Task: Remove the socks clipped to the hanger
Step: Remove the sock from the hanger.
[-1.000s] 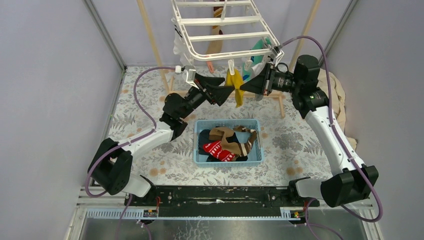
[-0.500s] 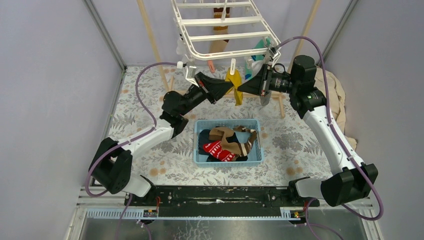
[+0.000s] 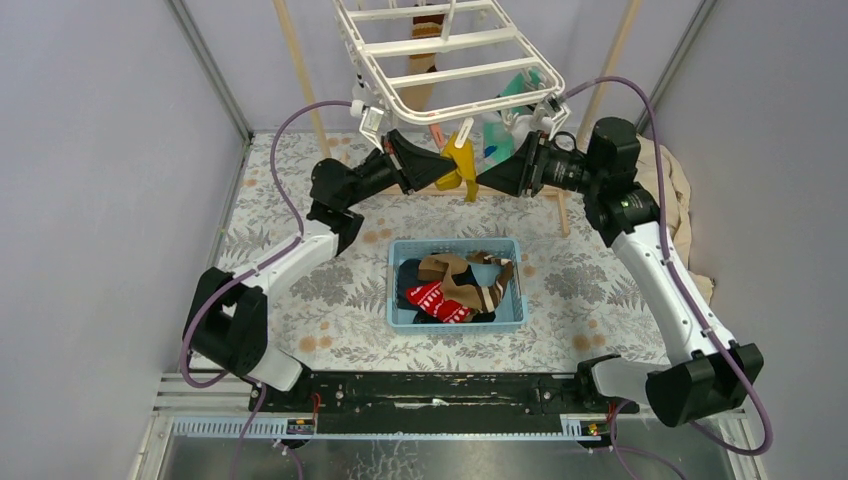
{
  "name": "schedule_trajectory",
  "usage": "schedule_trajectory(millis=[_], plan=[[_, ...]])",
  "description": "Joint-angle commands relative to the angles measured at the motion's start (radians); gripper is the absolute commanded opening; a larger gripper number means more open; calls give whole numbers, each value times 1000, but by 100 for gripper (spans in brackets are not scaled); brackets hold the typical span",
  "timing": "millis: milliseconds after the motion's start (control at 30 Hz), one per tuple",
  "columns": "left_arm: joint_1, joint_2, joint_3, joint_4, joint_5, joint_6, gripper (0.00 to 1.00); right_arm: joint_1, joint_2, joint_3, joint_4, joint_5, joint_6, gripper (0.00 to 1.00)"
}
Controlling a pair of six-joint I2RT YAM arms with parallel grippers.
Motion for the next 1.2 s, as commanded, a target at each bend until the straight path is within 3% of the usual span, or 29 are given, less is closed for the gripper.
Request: schedule_trajectory(millis=[0,267,600,1167], plan=[[25,-6,64,16,131,-103,10,7,-80,-54,179,52,1,58],[27,42,108,28,216,-188,10,7,-130,-217,583,120,97,60],[28,76,110,28,258,-220,11,7,-61,-317,1009,168,278,63],[31,105,119,61,290,-259,11,7,96,-250,1220,182,416,63]])
